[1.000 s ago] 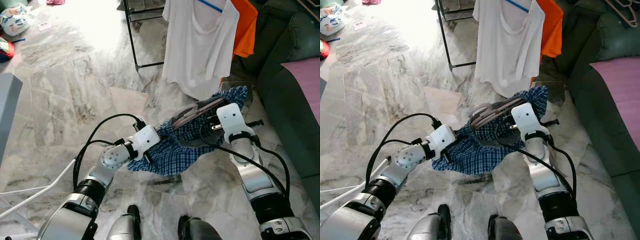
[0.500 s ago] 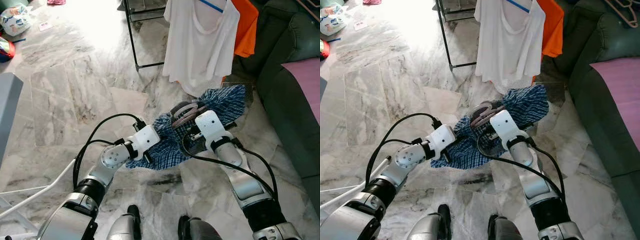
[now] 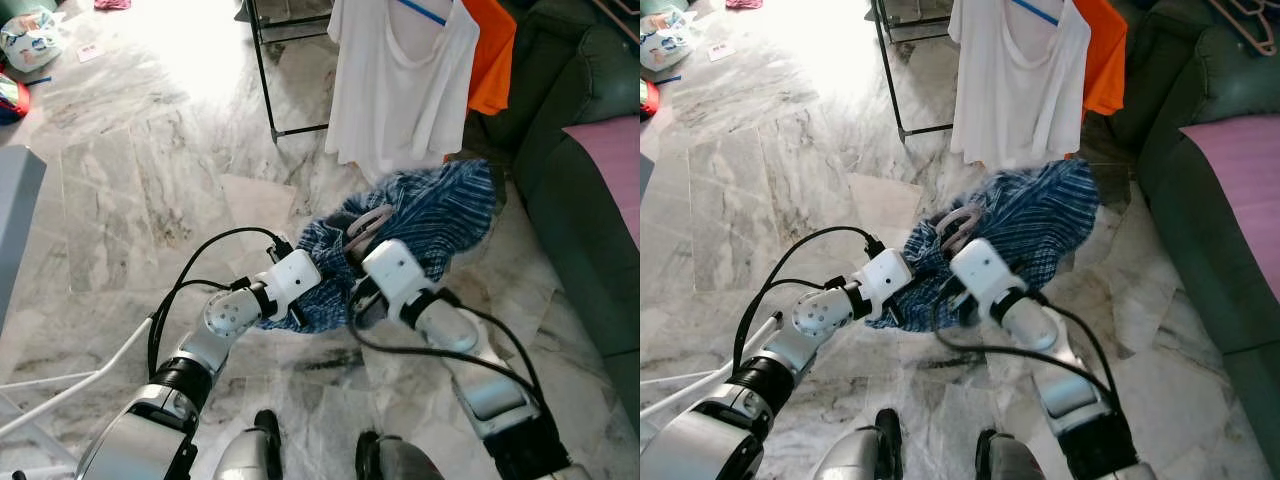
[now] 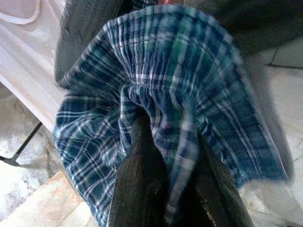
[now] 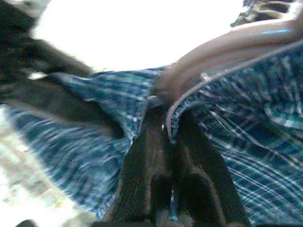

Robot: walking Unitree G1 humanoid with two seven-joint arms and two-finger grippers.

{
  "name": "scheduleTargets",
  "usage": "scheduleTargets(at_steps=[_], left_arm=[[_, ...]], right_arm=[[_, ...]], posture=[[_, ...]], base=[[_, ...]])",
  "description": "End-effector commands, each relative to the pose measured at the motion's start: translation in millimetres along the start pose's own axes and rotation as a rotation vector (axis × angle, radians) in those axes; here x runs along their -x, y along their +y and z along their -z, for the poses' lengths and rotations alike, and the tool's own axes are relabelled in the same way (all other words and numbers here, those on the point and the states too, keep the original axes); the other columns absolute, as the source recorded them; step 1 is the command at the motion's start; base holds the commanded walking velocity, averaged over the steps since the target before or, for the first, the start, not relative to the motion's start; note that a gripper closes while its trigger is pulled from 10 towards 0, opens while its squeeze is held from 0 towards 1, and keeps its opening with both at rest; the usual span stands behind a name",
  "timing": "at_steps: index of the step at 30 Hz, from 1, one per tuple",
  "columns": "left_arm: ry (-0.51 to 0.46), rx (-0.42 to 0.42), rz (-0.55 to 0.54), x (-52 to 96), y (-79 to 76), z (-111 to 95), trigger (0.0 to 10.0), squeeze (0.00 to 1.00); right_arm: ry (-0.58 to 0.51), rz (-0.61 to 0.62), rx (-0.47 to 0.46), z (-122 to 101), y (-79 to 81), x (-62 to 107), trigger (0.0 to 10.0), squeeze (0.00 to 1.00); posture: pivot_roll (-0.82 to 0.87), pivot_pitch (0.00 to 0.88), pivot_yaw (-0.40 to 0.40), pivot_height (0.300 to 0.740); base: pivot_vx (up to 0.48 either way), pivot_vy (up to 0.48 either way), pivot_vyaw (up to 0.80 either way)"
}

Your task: Hang hanger

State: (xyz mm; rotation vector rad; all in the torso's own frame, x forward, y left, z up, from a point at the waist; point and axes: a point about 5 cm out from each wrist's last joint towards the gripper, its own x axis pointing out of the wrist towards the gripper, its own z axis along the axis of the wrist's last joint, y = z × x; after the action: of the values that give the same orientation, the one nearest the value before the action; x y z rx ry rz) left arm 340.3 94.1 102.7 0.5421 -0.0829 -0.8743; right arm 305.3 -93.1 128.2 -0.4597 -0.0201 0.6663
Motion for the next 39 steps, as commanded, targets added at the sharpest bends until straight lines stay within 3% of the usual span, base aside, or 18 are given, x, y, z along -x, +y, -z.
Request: scheduleTargets(at_steps=[1, 7, 9, 10, 11, 18, 22, 32, 36, 38, 39], left_arm=[[0.011, -0.009, 0.029, -1.0, -5.5, 2, 0.0, 0.00], [0.019, -0.011, 0.030, -0.8, -5.9, 3, 0.0, 0.00], [0.020, -0.011, 0.030, -0.9, -6.1, 3, 0.0, 0.00], [0.020, -0.011, 0.030, -0.9, -6.1, 3, 0.0, 0.00], [0.021, -0.012, 0.030, -1.0, -6.3, 3, 0.0, 0.00], [0.032, -0.020, 0.032, 0.0, -6.4, 5, 0.0, 0.00], [0.041, -0.026, 0.034, 0.3, -6.0, 6, 0.0, 0.00], [0.060, -0.051, 0.047, 4.2, -7.3, 11, 0.0, 0.00], [0.060, -0.058, 0.051, 5.0, -7.3, 11, 0.0, 0.00], [0.066, -0.093, 0.081, 9.4, -7.0, 14, 0.0, 0.00], [0.066, -0.093, 0.081, 9.4, -7.0, 14, 0.0, 0.00]], right_arm=[[0.000, -0.068, 0.033, -2, 6.0, 3.5, 0.0, 0.00], [0.038, -0.076, 0.021, 5, -2.7, 11.8, 0.0, 0.00], [0.068, -0.064, 0.027, 10, -4.3, 13.7, 10.0, 0.00], [0.068, -0.064, 0.027, 10, -4.3, 13.7, 10.0, 0.00], [0.074, -0.031, 0.017, 11, -8.8, 15.2, 10.0, 1.00], [0.065, 0.008, 0.082, 5, -34.8, 27.4, 10.0, 1.00], [0.055, -0.030, 0.140, -3, -50.3, 39.6, 10.0, 1.00], [0.096, -0.197, 0.198, -12, -65.3, 73.5, 10.0, 1.00], [0.107, -0.212, 0.203, -12, -67.7, 77.2, 10.0, 1.00], [0.166, -0.227, 0.274, -11, -86.1, 91.5, 10.0, 1.00], [0.166, -0.227, 0.274, -11, -86.1, 91.5, 10.0, 1.00]], posture=[[-0.01, 0.287, 0.038, 0.740], [-0.01, 0.284, 0.035, 0.740], [-0.01, 0.284, 0.034, 0.740], [-0.01, 0.284, 0.034, 0.740], [-0.01, 0.284, 0.034, 0.740], [-0.01, 0.282, 0.038, 0.740], [-0.01, 0.281, 0.040, 0.740], [-0.02, 0.282, 0.034, 0.740], [-0.02, 0.283, 0.033, 0.740], [-0.02, 0.287, 0.032, 0.740], [-0.02, 0.287, 0.032, 0.740]], base=[[0.000, 0.000, 0.00], [0.000, 0.000, 0.00], [0.000, 0.000, 0.00], [0.000, 0.000, 0.00], [0.000, 0.000, 0.00], [0.000, 0.000, 0.00], [0.000, 0.000, 0.00], [0.000, 0.000, 0.00], [0.000, 0.000, 0.00], [0.000, 0.000, 0.00], [0.000, 0.000, 0.00]])
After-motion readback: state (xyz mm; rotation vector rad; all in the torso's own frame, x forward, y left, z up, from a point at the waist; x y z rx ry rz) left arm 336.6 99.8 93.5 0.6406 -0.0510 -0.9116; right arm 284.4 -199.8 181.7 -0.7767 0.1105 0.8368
